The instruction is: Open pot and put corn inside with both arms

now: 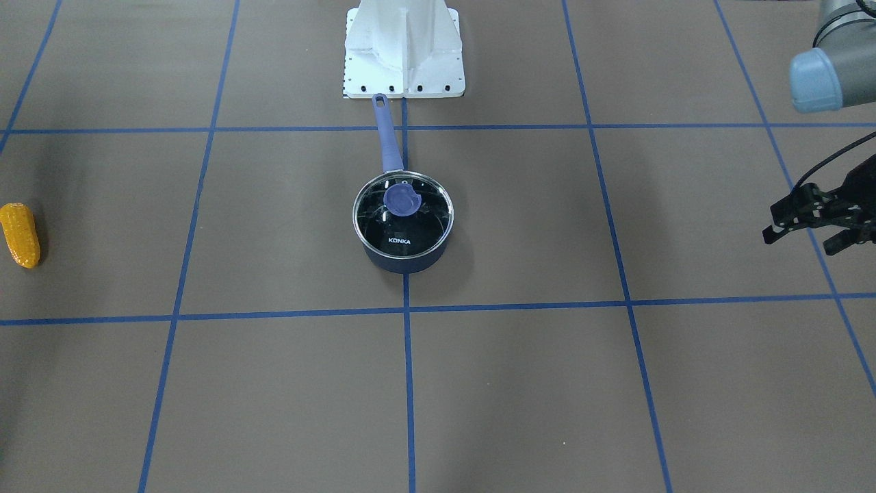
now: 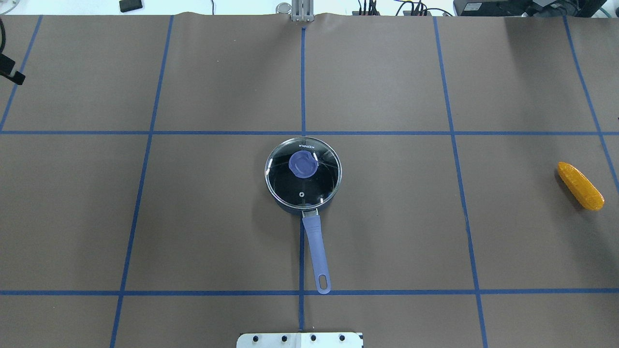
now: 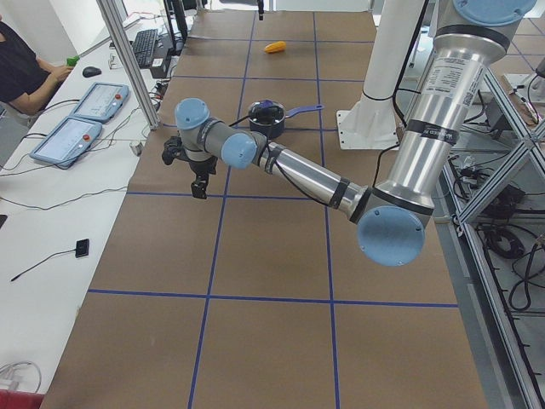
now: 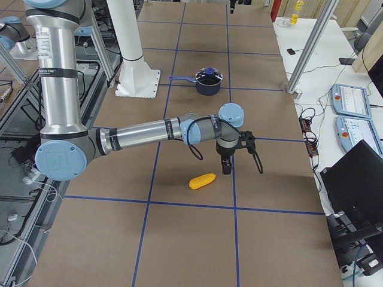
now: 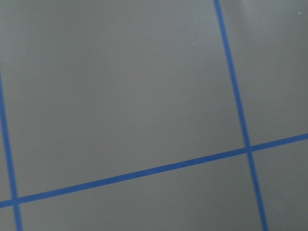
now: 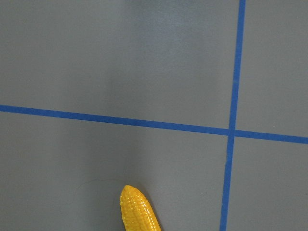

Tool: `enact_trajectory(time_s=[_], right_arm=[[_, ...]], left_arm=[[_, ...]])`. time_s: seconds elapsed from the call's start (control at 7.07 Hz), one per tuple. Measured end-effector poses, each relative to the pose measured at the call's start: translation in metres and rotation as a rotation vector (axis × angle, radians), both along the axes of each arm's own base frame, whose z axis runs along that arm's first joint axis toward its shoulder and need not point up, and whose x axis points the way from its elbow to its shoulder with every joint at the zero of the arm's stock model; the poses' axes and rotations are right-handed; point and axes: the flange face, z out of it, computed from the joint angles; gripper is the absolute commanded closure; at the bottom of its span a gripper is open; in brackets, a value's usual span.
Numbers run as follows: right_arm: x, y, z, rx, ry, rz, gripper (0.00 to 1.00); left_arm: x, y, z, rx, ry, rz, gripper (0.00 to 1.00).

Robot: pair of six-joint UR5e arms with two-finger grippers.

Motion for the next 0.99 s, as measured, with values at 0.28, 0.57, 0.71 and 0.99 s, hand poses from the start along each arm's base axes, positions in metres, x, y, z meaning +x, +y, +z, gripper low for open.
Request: enact_trajectory(time_s=[0.28,0.57,0.71,0.99], right_arm=[[-0.026,0.006,-0.023,0.010,-0.015,-0.019,0.00],[-0.044,0.012,-0.025,0.009,-0.013,-0.048,0.00],[-0.047,0.015,-0.022,0.003,-0.012,-0.056,0.00],[-0.050,0.022,-0.015,-0.012,-0.012,-0.067,0.00]], left_arm=[[0.050,-0.007,-0.052,-0.064,0.027,-0.023,0.00],[0.098,-0.007,-0.108,-0.112,0.031,-0.051,0.00],[0.125,-0.001,-0.133,-0.132,0.040,-0.055,0.00],[0.176,0.016,-0.165,-0.161,0.037,-0.068,0.00]])
